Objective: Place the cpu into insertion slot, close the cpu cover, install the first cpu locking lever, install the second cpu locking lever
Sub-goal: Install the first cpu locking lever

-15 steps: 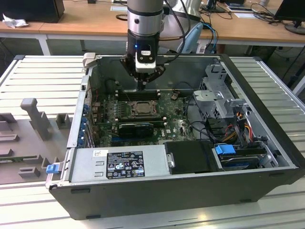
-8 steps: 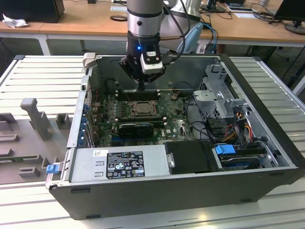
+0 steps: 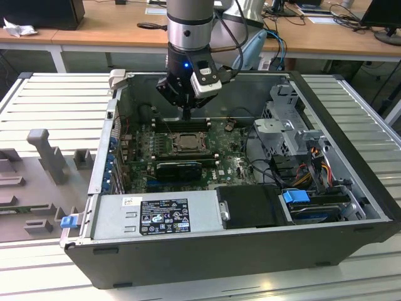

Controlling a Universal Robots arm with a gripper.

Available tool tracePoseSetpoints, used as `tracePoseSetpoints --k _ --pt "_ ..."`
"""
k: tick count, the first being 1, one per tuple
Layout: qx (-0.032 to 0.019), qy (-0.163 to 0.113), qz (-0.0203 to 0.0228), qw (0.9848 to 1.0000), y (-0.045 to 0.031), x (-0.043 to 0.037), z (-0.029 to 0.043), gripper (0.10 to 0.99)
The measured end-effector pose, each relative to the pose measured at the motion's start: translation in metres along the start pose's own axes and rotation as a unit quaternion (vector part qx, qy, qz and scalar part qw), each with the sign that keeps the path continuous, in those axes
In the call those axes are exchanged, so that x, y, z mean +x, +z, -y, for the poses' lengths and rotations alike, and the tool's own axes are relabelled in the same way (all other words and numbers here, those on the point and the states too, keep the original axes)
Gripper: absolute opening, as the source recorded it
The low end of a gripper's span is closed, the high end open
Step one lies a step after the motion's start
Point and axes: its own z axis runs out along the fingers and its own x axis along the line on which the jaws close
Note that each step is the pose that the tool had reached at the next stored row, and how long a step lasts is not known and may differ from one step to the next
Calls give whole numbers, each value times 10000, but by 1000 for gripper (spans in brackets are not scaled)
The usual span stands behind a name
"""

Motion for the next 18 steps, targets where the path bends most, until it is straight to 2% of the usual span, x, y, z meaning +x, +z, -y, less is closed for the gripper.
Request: tracePoseSetpoints --k 3,6,11,18 --pt "-2 -333 -16 9994 8 12 3 106" --pt "-2 -355 -16 9994 10 80 12 106" --pt "-3 -358 -16 9994 12 242 35 106" --pt "-3 -359 -16 9994 52 448 65 106"
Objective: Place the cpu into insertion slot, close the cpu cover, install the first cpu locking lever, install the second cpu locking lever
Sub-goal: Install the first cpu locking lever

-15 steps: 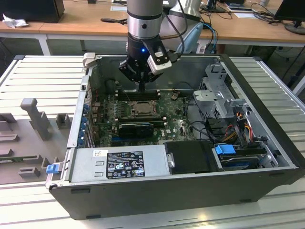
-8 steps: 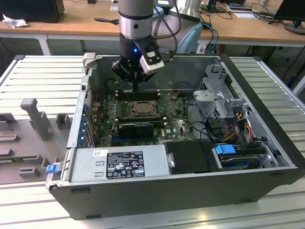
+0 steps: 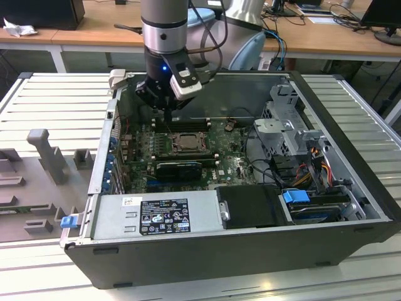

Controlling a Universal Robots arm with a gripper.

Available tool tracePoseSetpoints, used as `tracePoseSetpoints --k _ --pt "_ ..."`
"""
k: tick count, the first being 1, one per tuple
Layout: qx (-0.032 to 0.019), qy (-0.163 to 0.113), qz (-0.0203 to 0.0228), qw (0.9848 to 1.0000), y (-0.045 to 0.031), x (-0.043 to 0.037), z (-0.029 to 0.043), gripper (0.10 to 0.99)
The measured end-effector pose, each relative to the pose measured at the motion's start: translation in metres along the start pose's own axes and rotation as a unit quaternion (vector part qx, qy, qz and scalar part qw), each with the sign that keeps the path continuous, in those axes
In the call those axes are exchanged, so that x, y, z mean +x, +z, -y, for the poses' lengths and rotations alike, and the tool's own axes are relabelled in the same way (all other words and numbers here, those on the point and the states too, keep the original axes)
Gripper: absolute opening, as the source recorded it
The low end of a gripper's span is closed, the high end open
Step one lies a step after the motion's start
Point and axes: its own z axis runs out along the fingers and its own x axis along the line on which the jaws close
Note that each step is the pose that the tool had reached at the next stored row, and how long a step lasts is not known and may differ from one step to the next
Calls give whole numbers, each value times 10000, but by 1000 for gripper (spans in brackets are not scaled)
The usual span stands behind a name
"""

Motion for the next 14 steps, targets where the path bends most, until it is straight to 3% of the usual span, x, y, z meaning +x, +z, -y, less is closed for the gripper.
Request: tracePoseSetpoints --k 6,8,10,11,14 --pt "1 -2 -2 10000 58 250 -18 106" --pt "0 -1 0 10000 94 284 -81 106" --pt "0 -5 -1 10000 164 301 -220 106" --pt "1 -9 -1 10000 172 303 -255 106" --pt "0 -10 -1 10000 178 301 -289 106"
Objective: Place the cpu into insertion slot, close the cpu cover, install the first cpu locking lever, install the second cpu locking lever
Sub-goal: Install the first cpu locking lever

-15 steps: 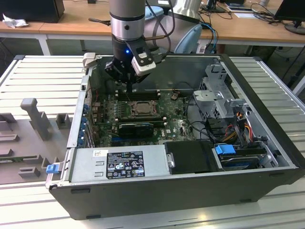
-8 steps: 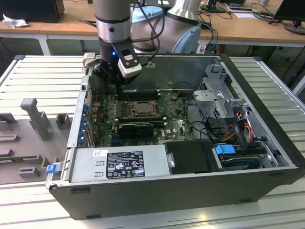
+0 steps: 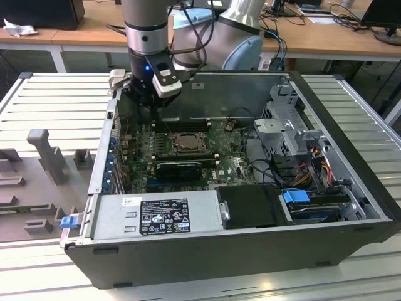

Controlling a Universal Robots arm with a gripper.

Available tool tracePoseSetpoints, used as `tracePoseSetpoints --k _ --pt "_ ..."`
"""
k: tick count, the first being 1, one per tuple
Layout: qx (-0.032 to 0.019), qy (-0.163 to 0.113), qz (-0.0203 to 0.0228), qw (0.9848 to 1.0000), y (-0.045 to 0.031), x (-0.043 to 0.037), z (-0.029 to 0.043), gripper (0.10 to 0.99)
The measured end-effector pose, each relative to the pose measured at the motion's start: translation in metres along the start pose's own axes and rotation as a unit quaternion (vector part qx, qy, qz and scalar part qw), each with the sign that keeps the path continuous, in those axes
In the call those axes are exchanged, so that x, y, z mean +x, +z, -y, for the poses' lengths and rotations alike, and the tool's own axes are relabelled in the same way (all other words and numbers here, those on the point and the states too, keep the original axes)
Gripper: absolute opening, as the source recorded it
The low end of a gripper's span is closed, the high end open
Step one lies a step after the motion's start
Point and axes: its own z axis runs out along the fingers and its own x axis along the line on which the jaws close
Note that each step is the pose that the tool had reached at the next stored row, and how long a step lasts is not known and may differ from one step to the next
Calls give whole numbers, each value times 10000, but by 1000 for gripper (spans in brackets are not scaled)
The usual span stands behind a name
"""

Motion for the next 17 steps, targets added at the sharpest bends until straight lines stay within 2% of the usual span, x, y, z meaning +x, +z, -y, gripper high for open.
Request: tracePoseSetpoints --k 2,9,12,13,14,15,17 --pt "0 0 0 10000 2 -64 -10 106" --pt "0 0 -3 10000 35 -486 -40 106" --pt "-12 1 -12 10000 60 -621 -48 106" --pt "-33 0 -11 10000 62 -632 -47 106" --pt "-86 0 -16 10000 63 -633 -48 106" --pt "-126 0 -1 9999 64 -630 -46 106" --pt "-151 -9 83 9999 65 -626 -42 106"
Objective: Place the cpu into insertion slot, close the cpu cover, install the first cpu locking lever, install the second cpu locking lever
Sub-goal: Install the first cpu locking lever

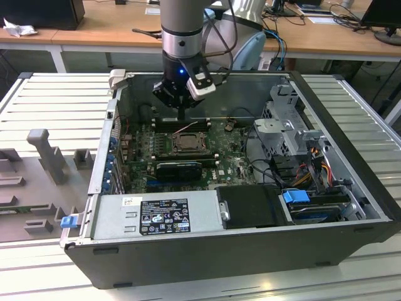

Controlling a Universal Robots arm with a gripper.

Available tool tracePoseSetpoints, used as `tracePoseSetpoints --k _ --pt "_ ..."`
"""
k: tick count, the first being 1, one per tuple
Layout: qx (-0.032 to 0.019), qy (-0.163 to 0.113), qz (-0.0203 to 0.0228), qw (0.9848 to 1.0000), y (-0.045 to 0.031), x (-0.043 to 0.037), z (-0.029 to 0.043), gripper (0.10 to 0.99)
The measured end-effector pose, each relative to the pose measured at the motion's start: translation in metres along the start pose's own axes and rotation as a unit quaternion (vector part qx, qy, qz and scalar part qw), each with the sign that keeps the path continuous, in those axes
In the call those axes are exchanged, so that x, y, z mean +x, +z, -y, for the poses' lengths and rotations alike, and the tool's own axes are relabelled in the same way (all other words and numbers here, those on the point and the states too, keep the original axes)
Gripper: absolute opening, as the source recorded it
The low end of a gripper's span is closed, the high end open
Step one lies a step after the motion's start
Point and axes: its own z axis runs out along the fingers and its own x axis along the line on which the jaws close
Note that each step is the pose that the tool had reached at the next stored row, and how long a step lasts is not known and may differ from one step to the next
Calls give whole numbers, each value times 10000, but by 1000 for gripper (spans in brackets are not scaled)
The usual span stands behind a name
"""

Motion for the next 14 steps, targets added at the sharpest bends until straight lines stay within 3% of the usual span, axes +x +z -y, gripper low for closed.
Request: tracePoseSetpoints --k 2,7,14 --pt "-5 -45 40 10000 13 1 0 106" --pt "-7 -423 12 9991 75 -13 2 106" --pt "-41 -451 10 9990 157 -144 -14 106"
